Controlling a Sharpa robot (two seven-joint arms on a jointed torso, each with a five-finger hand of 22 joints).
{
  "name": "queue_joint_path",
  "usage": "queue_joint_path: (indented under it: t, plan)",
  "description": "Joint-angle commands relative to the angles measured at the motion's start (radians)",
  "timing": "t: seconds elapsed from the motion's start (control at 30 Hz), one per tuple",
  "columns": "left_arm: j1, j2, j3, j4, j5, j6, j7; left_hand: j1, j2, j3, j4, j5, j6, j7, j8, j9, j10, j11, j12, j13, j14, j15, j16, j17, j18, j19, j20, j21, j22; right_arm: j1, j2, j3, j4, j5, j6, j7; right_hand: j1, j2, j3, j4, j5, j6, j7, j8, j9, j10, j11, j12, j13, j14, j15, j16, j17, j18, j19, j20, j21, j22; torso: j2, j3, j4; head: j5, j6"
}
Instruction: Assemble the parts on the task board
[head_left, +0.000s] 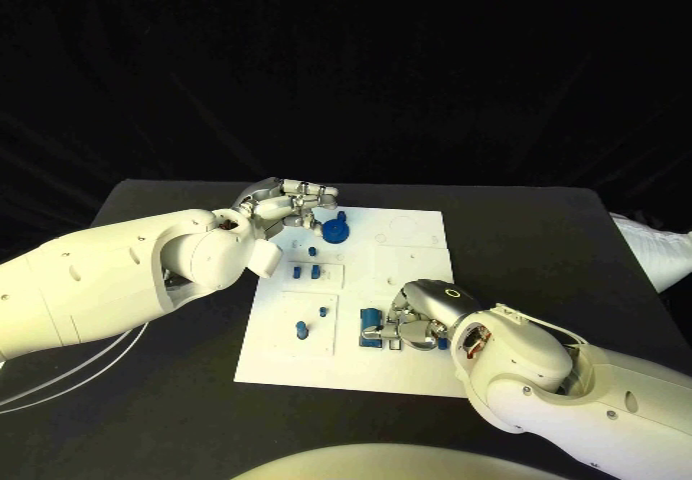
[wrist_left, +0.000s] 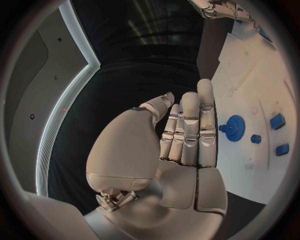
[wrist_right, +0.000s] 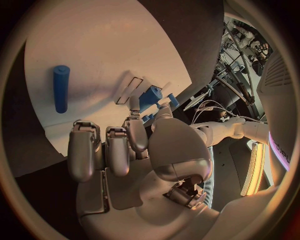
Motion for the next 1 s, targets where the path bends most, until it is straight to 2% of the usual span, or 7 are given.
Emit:
queue_joint_path:
  t: [0.03,0.47,0.63,0.77,0.83,0.9,1.0]
  plan:
    - [0.000,0.001,0.000,0.001,-0.004,0.021,-0.001,-0.002,0.008,-0.006,0.000,0.006,-0.008,-0.002,0.004,0.000,-0.007,0.000,0.004,0.001,-0.005,-0.001,-0.002,-0.001,0.009,0.000,0.008,-0.006,-0.002,-0.001,0.001,0.000,0.002,-0.014,0.019,0.001,0.013,0.003,-0.001,-0.005,-0.004,-0.006,-0.001,-0.001,0.002,0.006,-0.002,-0.003,0.003,0.093,-0.002,0.004,0.185,-0.009,0.013,-0.007,0.003,0.001,0.000,-0.0001,0.0010,0.000,-0.001]
    - [0.000,0.001,0.000,-0.001,-0.004,0.022,-0.003,-0.002,0.009,-0.006,0.000,0.006,-0.008,-0.002,0.004,0.000,-0.008,0.000,0.004,0.001,-0.006,-0.001,-0.002,-0.001,0.009,-0.001,0.008,-0.007,-0.002,-0.001,0.009,0.000,-0.018,-0.017,0.019,-0.005,0.032,0.023,0.008,-0.003,-0.011,-0.006,-0.002,0.000,0.005,0.008,-0.003,-0.002,0.007,0.094,-0.002,0.006,0.188,-0.010,0.013,-0.008,0.004,0.003,0.000,-0.0007,0.0008,-0.002,-0.002]
    - [0.000,0.001,0.000,-0.001,-0.004,0.022,-0.003,-0.002,0.009,-0.006,0.000,0.006,-0.008,-0.002,0.004,0.000,-0.008,0.000,0.004,0.001,-0.006,-0.001,-0.002,-0.001,0.009,-0.001,0.008,-0.007,-0.002,-0.001,-0.008,0.000,-0.006,-0.011,-0.022,-0.001,0.037,0.027,0.009,-0.003,-0.004,-0.008,-0.001,-0.001,0.006,0.006,-0.002,-0.010,0.003,0.093,-0.002,0.003,0.183,-0.009,0.012,-0.007,0.002,-0.001,0.000,-0.0001,0.0011,-0.003,0.001]
    - [0.000,-0.002,0.000,0.000,-0.004,0.021,-0.002,-0.002,0.009,-0.006,0.000,0.006,-0.008,-0.002,0.004,0.000,-0.008,0.000,0.004,0.001,-0.006,-0.001,-0.002,-0.001,0.009,-0.001,0.008,-0.007,-0.002,-0.001,-0.058,0.005,0.024,0.055,-0.097,0.020,0.057,0.022,0.005,-0.002,0.030,-0.035,0.009,-0.017,0.003,-0.011,0.005,-0.053,-0.020,0.090,0.004,-0.007,0.169,-0.005,0.003,-0.004,-0.012,-0.023,-0.002,-0.0009,-0.0006,-0.007,0.002]
    - [0.000,-0.004,0.000,0.000,-0.004,0.019,0.001,-0.002,0.009,-0.006,0.000,0.006,-0.008,-0.002,0.004,0.000,-0.008,0.000,0.004,0.001,-0.006,-0.001,-0.002,-0.001,0.009,-0.001,0.008,-0.007,-0.002,0.000,-0.095,0.010,0.044,0.104,-0.129,0.033,0.089,0.017,0.008,-0.012,0.052,-0.072,0.023,-0.040,-0.004,-0.036,0.017,-0.114,-0.055,0.087,0.012,-0.015,0.157,-0.001,-0.005,0.002,-0.026,-0.045,-0.002,-0.0014,-0.0026,-0.011,0.004]
    - [0.000,-0.007,0.000,0.001,-0.004,0.017,0.005,-0.002,0.009,-0.006,0.001,0.006,-0.008,-0.001,0.004,0.000,-0.008,0.000,0.005,0.001,-0.006,-0.001,-0.002,-0.001,0.009,-0.001,0.009,-0.007,-0.002,0.005,-0.140,0.015,0.064,0.153,-0.149,0.047,0.132,0.015,0.016,-0.030,0.077,-0.103,0.038,-0.064,-0.011,-0.054,0.030,-0.158,-0.081,0.086,0.023,-0.020,0.152,0.001,-0.010,0.011,-0.034,-0.056,-0.003,-0.0016,-0.0052,-0.015,0.006]
    - [0.000,-0.010,0.000,0.002,-0.004,0.014,0.009,-0.003,0.010,-0.006,0.001,0.006,-0.009,-0.001,0.004,0.000,-0.009,0.000,0.006,0.002,-0.007,0.000,-0.002,-0.002,0.009,-0.001,0.009,-0.007,-0.002,0.013,-0.192,0.017,0.082,0.172,-0.143,0.059,0.198,0.019,0.036,-0.063,0.137,-0.115,0.045,-0.079,-0.016,-0.068,0.034,-0.192,-0.100,0.085,0.026,-0.022,0.149,0.003,-0.012,0.017,-0.039,-0.062,-0.004,-0.0026,-0.0095,-0.018,0.007]
